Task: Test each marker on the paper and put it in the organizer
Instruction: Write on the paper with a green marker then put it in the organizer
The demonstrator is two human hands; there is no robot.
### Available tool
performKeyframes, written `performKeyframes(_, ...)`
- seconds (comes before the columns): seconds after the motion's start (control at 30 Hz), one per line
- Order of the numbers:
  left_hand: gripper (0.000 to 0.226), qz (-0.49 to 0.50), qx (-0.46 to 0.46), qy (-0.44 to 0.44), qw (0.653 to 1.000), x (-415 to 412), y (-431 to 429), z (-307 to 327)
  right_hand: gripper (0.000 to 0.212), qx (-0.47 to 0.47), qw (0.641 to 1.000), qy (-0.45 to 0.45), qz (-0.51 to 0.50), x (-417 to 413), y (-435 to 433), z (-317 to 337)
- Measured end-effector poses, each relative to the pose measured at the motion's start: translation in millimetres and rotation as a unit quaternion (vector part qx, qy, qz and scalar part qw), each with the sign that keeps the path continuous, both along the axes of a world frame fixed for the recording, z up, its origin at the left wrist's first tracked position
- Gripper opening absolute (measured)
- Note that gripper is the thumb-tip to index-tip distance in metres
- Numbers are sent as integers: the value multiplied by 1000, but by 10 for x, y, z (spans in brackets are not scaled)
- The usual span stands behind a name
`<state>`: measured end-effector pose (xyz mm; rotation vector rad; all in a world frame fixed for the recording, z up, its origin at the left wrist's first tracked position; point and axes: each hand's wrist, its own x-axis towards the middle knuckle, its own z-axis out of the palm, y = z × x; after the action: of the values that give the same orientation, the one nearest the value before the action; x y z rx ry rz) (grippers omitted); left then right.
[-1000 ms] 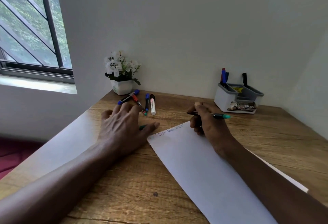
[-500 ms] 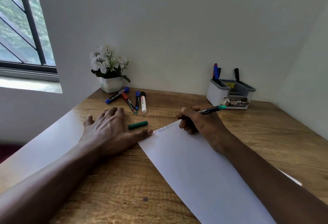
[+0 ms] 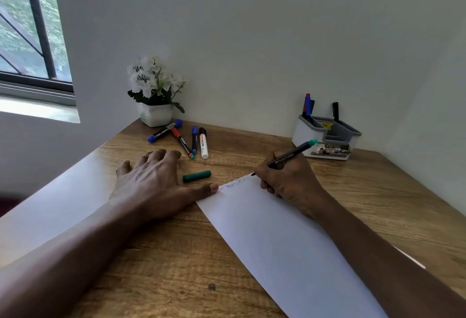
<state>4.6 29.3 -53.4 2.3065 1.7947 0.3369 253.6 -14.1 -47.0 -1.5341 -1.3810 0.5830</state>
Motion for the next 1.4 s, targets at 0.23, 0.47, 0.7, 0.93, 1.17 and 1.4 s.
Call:
performKeyframes(0.23, 121, -3, -2, -3, 1000, -10, 14, -2, 20, 10, 999, -45, 6, -9, 21, -18)
performKeyframes(0.47, 119, -8, -2, -6, 1000, -16, 6, 3, 20, 6, 1000, -23, -1, 2, 28, -26)
performKeyframes(0.7, 120, -5, -2, -3, 1000, -19, 16, -8, 22, 9, 999, -34, 10, 14, 33, -33)
performKeyframes(0.93, 112, -2, 1, -2, 1000, -5, -6, 6, 19, 13, 999, -48, -11, 13, 48, -55)
performKeyframes(1.17, 109, -1, 1, 1, 1000, -3, -26, 22, 20, 11, 999, -38, -22, 19, 51, -52)
performKeyframes(1.4, 110, -1, 3, 1, 1000, -7, -8, 11, 18, 7, 999, -22, -38, 15, 48, -65)
